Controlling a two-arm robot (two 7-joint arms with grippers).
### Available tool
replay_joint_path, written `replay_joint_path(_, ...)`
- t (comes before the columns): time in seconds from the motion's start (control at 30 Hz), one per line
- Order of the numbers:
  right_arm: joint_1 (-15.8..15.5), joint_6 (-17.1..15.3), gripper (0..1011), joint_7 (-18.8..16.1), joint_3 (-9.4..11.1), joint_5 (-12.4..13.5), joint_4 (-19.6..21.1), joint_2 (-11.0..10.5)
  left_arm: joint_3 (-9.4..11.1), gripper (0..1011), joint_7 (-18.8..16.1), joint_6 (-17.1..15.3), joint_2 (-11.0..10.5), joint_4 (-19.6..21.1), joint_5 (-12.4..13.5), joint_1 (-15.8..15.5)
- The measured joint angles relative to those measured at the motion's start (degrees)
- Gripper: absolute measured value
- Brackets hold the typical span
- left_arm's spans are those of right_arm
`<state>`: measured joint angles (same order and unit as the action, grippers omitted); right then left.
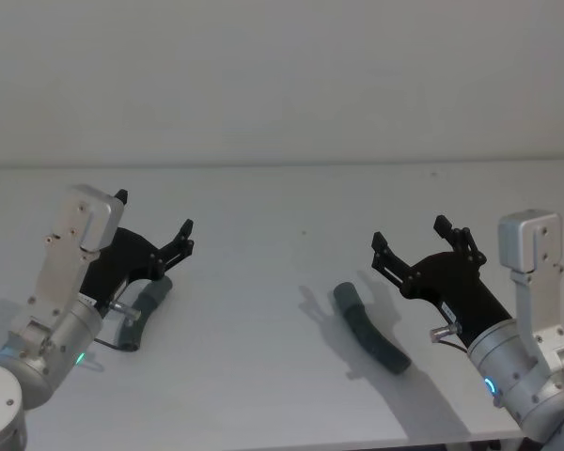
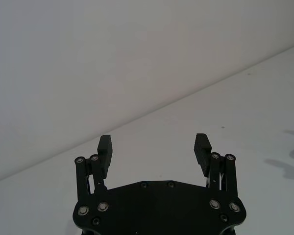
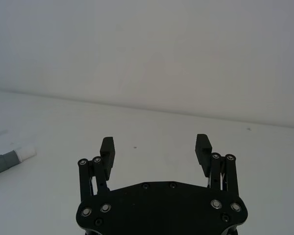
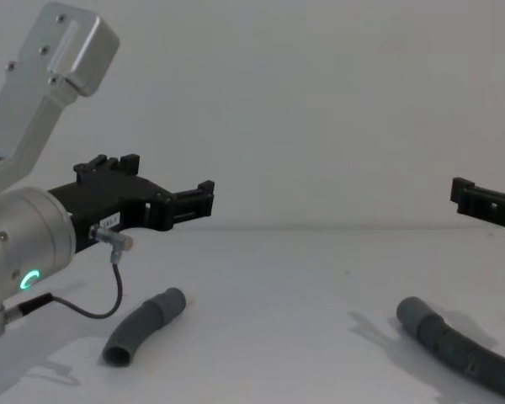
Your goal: Use both hands to pick up one end of the pipe from the table, align the ends, and insert them.
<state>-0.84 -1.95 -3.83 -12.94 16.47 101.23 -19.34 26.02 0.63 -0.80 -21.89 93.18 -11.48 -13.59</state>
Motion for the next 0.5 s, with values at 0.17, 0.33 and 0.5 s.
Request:
replay_joint_path(0.17, 0.0, 0.0, 1000, 0.0, 0.0, 0.0, 0.0, 0.0, 0.0, 1001, 0.0, 0.0, 0.0, 0.0, 0.0, 0.0)
replay_joint_path(0.33, 0.0, 0.0, 1000, 0.0, 0.0, 0.0, 0.0, 0.0, 0.0, 1001, 0.0, 0.0, 0.0, 0.0, 0.0, 0.0)
replay_joint_path(0.5, 0.0, 0.0, 1000, 0.0, 0.0, 0.0, 0.0, 0.0, 0.0, 1001, 0.0, 0.0, 0.0, 0.0, 0.0, 0.0)
